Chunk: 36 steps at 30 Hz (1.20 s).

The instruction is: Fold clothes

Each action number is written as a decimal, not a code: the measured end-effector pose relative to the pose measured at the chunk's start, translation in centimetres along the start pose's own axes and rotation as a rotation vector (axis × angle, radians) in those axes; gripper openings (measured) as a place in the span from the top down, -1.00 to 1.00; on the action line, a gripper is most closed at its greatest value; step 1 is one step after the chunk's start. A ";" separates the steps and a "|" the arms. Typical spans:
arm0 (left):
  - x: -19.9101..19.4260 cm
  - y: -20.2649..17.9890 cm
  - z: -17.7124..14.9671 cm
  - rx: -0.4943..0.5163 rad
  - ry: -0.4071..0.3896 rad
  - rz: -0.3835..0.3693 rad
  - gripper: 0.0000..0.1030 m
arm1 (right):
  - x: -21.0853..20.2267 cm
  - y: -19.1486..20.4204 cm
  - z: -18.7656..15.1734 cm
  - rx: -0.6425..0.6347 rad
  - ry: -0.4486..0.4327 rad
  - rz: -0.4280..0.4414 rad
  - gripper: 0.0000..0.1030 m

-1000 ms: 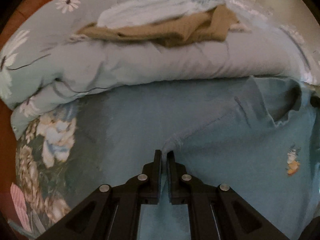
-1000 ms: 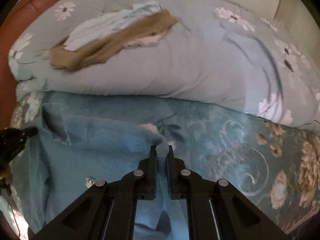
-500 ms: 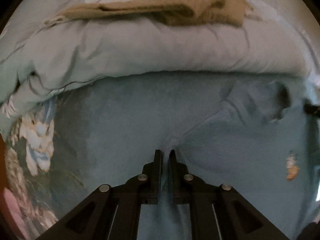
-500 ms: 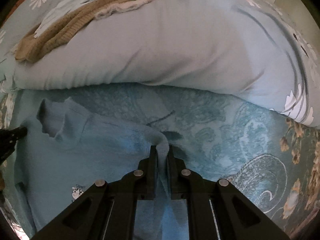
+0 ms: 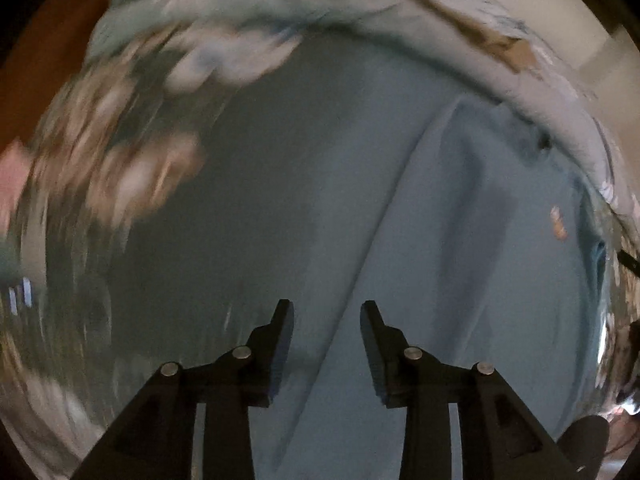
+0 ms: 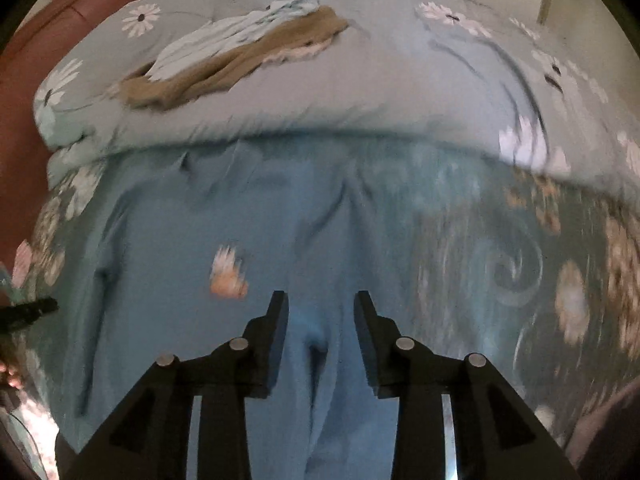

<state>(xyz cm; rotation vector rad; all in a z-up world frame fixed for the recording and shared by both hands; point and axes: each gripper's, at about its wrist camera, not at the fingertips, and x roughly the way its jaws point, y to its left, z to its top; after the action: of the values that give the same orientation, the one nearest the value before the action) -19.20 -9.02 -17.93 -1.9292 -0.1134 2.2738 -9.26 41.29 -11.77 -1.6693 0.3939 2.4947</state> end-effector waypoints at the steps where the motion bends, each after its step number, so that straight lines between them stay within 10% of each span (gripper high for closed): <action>1: 0.3 0.6 -1.5 -0.022 0.015 -0.008 0.26 | -0.1 0.1 -0.7 0.011 0.008 0.007 0.32; 7: 1.3 1.0 -6.8 -0.054 0.023 -0.024 0.31 | -1.2 1.4 -4.0 0.060 0.035 0.044 0.32; 10: 1.2 0.5 -7.5 -0.053 0.001 -0.038 0.92 | -2.0 1.8 -4.6 0.087 0.021 0.063 0.32; 17: -2.5 2.7 -4.8 -0.047 -0.146 0.023 0.92 | -3.5 2.1 -5.1 0.109 0.003 0.057 0.32; 22: -5.2 6.8 1.5 -0.039 -0.232 0.200 0.92 | -3.6 1.2 -4.8 0.139 -0.001 0.032 0.32; 32: -0.9 11.3 8.2 -0.146 -0.169 0.233 0.84 | -1.8 -1.7 -5.8 0.174 0.075 -0.043 0.32; 36: -1.8 10.3 5.8 -0.159 -0.186 0.207 0.29 | -1.4 -3.9 -7.5 0.186 0.126 -0.095 0.32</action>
<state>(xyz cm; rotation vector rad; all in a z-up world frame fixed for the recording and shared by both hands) -25.31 -19.21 -16.84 -1.8756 -0.1254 2.6531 -1.09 42.99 -13.74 -1.7317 0.5279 2.2188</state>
